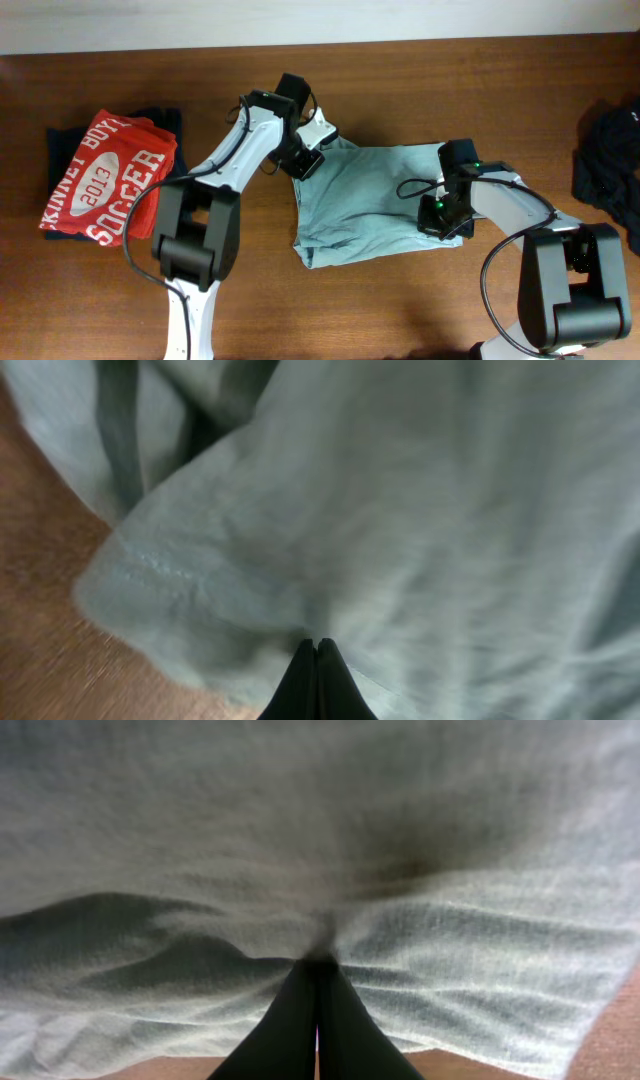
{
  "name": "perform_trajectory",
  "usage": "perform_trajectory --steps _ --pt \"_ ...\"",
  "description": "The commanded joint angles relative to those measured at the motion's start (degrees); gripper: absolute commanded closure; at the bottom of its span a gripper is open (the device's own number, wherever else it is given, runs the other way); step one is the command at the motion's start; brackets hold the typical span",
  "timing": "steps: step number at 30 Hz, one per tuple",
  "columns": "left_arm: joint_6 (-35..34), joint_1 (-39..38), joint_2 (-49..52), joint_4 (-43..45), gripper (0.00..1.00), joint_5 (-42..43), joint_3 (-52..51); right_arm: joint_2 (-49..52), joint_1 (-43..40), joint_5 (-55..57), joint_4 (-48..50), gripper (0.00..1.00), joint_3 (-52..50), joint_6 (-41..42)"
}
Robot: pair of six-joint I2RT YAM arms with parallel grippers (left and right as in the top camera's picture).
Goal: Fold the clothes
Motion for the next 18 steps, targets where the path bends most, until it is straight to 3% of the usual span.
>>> perform_trajectory --steps 1,8,12,14,18 --pt "0.9 0.7 3.2 0.5 1.00 -3.2 0.0 1.9 -0.2 5.8 -1.8 0.96 -2.0 5.3" --pt "-3.3 2.3 4.2 3.4 1.00 -9.5 0.1 0.9 -0.2 16.5 -9.2 0.96 -2.0 17.0" --pt "-3.3 3.4 4.2 3.7 1.00 -10.0 0.1 -0.1 -0.2 15.7 -9.0 0.96 -1.8 16.0" --pt "-4.2 3.8 4.1 3.0 1.00 -10.0 0.7 -0.7 -0.2 13.0 -8.5 0.96 -1.3 11.7" --pt "-5.8 4.2 2.9 -3.5 0.99 -10.0 6.1 -4.4 -0.2 12.1 -8.2 0.96 0.2 9.2"
